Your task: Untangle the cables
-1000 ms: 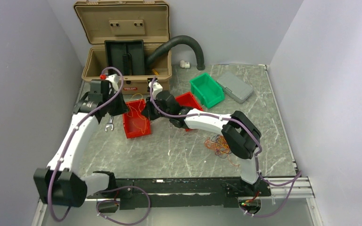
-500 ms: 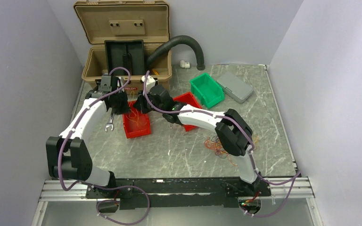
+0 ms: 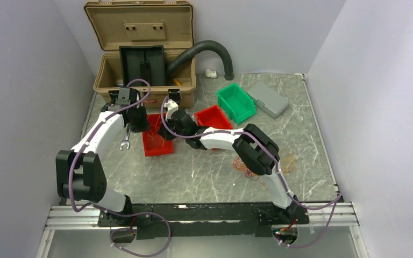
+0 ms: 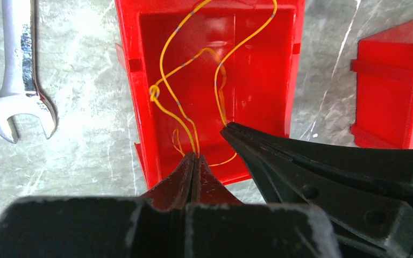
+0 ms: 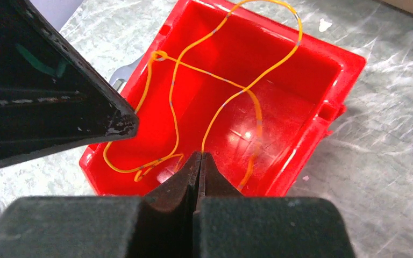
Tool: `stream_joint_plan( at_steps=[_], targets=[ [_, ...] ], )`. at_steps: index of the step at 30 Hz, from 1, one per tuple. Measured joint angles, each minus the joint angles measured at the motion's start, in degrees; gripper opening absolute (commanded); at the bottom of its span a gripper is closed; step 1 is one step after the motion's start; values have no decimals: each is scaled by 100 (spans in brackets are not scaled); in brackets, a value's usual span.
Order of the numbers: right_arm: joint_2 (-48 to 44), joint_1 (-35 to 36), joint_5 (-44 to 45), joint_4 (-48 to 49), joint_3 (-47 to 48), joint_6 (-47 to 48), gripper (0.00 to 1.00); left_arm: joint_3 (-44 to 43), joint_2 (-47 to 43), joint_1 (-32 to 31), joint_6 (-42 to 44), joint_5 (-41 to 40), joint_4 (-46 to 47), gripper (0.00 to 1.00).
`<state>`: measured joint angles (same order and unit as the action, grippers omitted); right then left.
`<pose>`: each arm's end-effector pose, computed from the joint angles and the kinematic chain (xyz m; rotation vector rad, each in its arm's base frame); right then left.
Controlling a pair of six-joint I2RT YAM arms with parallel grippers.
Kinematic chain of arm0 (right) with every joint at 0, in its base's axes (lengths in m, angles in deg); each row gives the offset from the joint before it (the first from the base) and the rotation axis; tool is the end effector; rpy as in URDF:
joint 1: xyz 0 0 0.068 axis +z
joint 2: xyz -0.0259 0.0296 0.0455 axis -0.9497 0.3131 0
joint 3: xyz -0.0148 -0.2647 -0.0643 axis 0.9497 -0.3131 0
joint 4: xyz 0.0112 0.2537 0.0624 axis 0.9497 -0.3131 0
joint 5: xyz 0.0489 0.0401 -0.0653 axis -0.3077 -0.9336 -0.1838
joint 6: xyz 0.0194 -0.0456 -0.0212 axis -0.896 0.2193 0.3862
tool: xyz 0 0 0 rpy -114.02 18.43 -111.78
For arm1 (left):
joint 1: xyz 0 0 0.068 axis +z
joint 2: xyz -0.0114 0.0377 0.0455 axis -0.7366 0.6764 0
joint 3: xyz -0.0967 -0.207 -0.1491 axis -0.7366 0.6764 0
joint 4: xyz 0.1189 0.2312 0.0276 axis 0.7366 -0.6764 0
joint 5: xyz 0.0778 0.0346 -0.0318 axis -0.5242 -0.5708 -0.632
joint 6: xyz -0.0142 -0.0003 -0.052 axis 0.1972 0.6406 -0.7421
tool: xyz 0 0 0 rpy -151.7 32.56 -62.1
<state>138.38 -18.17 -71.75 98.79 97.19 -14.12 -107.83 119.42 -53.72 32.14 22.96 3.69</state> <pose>0.2916 0.4004 0.1769 -0.6108 1.9840 0.9367 0.3029 -0.0372 0.2597 -0.3623 2.5979 -0.3289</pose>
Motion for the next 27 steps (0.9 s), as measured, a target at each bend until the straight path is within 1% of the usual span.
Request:
stream_joint_plan(
  at_steps=[10,11,13,17,19,23,27],
  targets=[
    [0,175,83,76,-136,-188,0,168,247,-240,-136,-273,116,0],
    [0,192,101,39,-142,-201,2,168,299,-245,-136,-313,118,0],
    [0,223,138,-48,-146,-225,10,168,382,-254,-133,-376,109,0],
    [-24,234,199,-133,-236,-245,20,136,562,-254,-131,-474,57,0],
    [-79,234,212,-216,-319,-243,27,96,636,-256,-131,-496,39,0],
    [-337,234,264,-382,-474,-245,40,59,684,-256,-131,-629,22,0],
    [-828,232,343,-509,-592,-240,52,59,684,-256,-131,-695,13,0]
  ],
)
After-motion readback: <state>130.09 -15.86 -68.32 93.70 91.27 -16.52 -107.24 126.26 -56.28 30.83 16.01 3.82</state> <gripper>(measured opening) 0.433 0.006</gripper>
